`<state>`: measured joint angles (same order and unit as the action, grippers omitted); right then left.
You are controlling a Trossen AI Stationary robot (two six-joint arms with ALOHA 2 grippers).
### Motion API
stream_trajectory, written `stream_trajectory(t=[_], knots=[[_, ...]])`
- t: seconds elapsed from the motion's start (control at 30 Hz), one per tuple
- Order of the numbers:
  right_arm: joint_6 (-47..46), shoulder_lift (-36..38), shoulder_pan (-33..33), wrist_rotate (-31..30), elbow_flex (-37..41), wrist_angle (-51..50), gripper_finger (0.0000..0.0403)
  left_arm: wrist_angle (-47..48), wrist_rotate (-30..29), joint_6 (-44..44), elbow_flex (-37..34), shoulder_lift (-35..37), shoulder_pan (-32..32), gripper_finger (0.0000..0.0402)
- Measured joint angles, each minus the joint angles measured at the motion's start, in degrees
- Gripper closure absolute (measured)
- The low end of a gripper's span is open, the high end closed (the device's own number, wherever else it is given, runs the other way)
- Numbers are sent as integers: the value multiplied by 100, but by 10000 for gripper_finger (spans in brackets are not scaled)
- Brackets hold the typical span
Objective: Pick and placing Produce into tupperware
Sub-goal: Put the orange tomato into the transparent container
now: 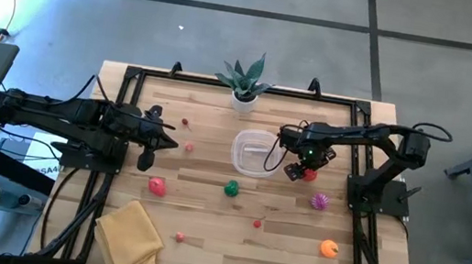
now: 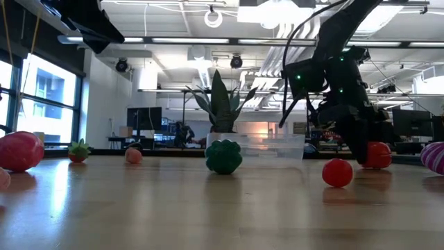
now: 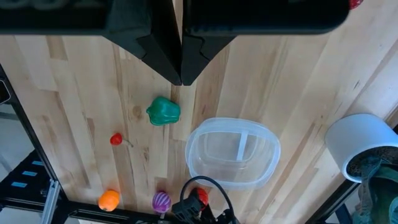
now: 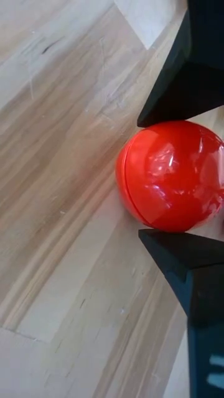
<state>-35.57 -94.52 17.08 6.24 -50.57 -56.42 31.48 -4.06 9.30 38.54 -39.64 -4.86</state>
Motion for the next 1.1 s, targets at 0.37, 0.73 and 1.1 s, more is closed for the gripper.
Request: stream_trajectory(t=[0.37,0.73,1.1], knots=[[151,21,0,29,-2,0,161,0,-2,0,0,0,0,401],[59,960,-2,102,-301,-110,162,0,-1,2,0,0,0,401],[651,1371,-145,82,-1944,840,162,-1,-1,0,0,0,0,401]])
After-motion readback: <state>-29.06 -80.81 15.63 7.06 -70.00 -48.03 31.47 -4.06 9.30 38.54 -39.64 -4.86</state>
